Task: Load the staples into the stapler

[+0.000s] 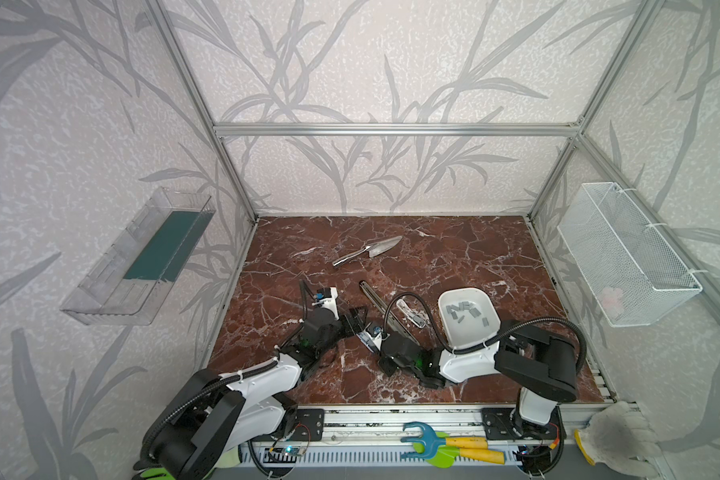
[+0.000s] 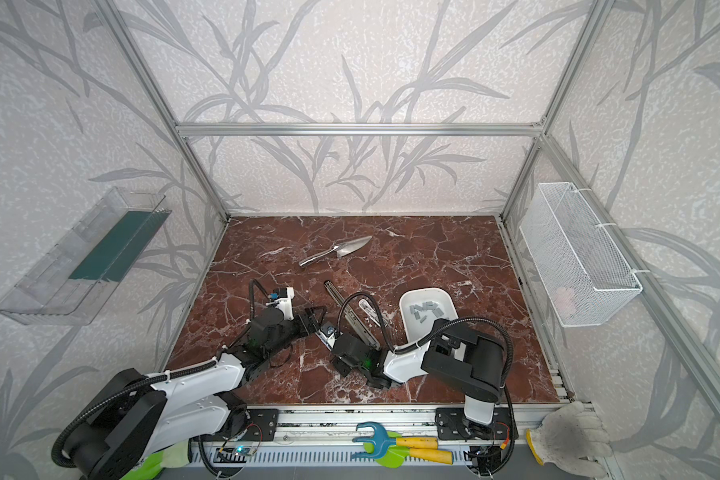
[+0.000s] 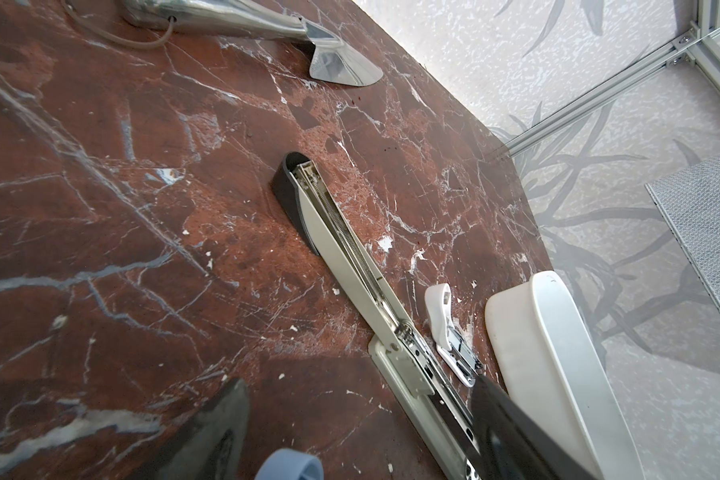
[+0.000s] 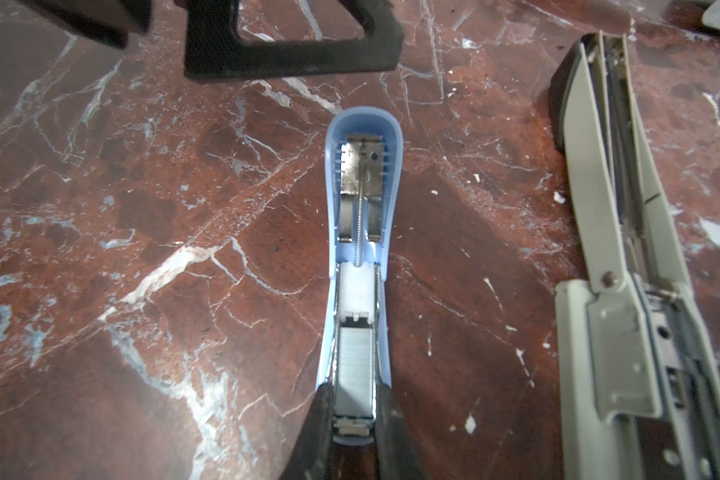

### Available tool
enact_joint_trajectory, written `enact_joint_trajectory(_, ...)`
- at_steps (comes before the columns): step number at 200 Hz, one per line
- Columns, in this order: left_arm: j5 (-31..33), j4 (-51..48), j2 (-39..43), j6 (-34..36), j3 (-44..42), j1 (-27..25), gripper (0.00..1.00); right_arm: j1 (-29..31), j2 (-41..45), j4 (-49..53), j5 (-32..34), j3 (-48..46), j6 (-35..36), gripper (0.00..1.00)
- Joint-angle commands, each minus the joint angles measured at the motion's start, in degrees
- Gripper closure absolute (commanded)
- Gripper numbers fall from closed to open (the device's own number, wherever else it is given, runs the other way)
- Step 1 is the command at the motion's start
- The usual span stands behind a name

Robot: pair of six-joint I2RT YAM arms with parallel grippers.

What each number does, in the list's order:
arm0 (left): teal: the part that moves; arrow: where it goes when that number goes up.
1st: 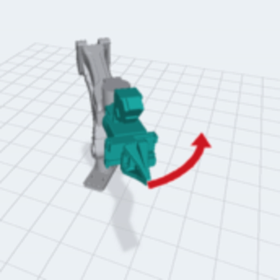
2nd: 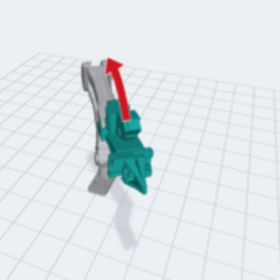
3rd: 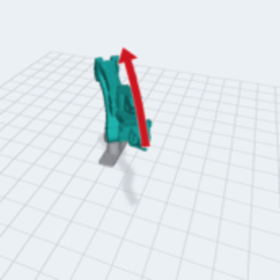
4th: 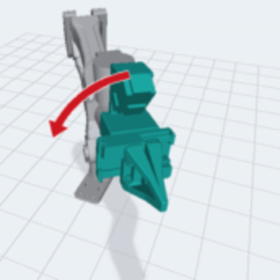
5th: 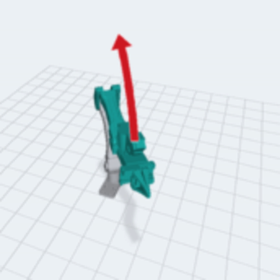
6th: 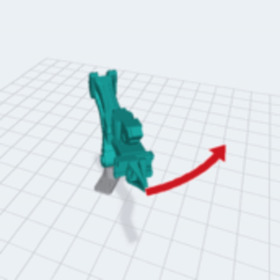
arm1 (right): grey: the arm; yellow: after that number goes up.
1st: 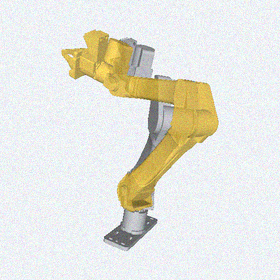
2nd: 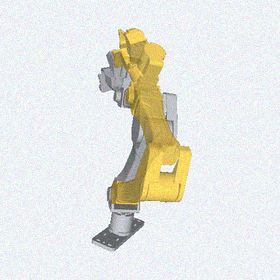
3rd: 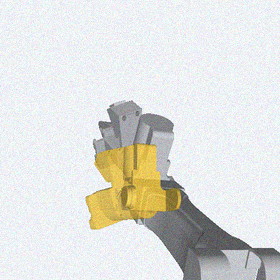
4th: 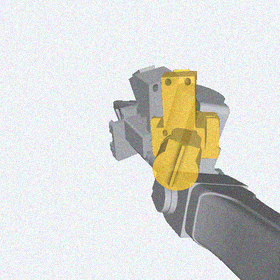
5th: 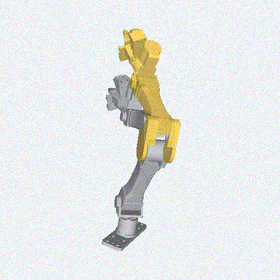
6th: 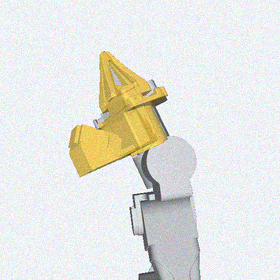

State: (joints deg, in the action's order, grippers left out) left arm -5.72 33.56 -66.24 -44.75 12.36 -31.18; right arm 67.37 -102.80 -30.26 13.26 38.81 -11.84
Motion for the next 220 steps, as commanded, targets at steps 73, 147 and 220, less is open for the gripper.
enact_joint_trajectory(73, -3.4, 6.7, -8.8, -0.9, 1.4, -2.3, 0.28, -1.8, -0.3, -2.9, 0.4, -0.9, -2.6, 0.9)
enact_joint_trajectory(147, 4.2, -1.2, -3.8, 0.5, 1.3, -2.5, 0.27, -2.3, 0.5, -4.6, 1.8, -2.9, -3.1, 0.92)
enact_joint_trajectory(220, 0.3, 0.8, -4.6, 0.3, 1.4, -2.5, 0.28, -2.5, 0.9, -5.8, 2.7, -4.1, -3.5, 0.93)
